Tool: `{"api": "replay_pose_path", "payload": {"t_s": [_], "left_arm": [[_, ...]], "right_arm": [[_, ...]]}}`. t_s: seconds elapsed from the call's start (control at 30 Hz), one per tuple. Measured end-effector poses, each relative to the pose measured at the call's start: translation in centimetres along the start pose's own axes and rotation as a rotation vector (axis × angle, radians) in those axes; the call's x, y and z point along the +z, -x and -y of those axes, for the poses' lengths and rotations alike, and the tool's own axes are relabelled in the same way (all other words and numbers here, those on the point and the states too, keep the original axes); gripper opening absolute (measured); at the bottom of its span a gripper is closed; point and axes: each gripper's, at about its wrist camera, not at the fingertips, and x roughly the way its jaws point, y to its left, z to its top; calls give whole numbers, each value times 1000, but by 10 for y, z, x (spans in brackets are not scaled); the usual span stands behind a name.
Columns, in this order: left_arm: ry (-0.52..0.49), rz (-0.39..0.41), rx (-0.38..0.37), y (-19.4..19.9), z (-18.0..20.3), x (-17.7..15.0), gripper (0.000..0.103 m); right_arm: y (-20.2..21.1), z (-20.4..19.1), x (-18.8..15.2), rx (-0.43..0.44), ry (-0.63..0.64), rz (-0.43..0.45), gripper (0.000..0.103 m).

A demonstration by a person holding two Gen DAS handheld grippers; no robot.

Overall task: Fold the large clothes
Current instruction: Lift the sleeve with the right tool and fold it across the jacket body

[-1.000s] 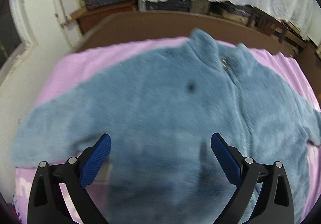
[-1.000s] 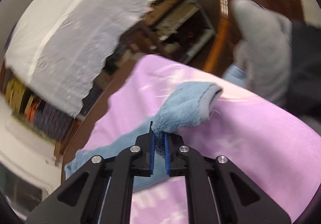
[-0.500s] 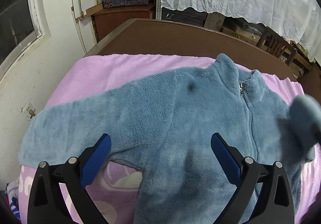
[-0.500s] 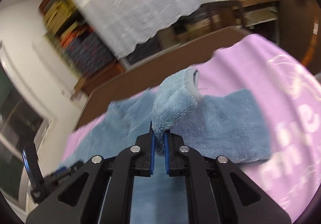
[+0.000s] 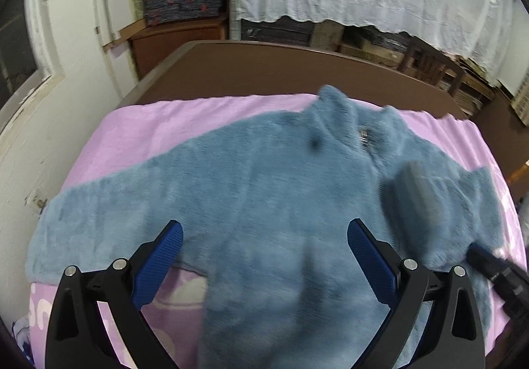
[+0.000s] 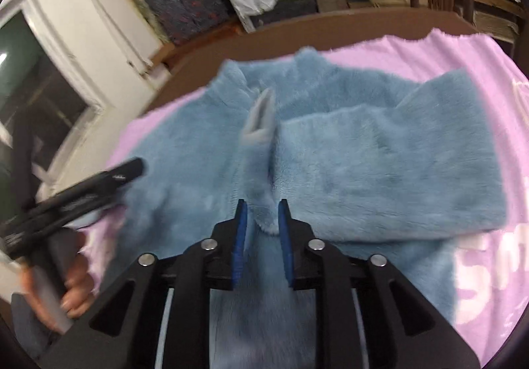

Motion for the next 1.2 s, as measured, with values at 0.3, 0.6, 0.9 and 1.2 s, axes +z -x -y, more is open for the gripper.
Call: {"api": "replay_pose_path", "payload": {"t_s": [0.3,0.6,0.9,1.2], "left_arm": [[-166,-83,-180,-8,63,-7,100],[-58,-242,-328,-54,79,6,76],[-41,-139,-269,-35,79,24,11],[-54,20,-128,12,46,30,11]], "right_arm": [[76,96,17,-37,-173,178,28],[75,153,13,103,-314,219,28],[99,167,17,81,-344,299,28],[77,141,16,90,-245,240,10]]}}
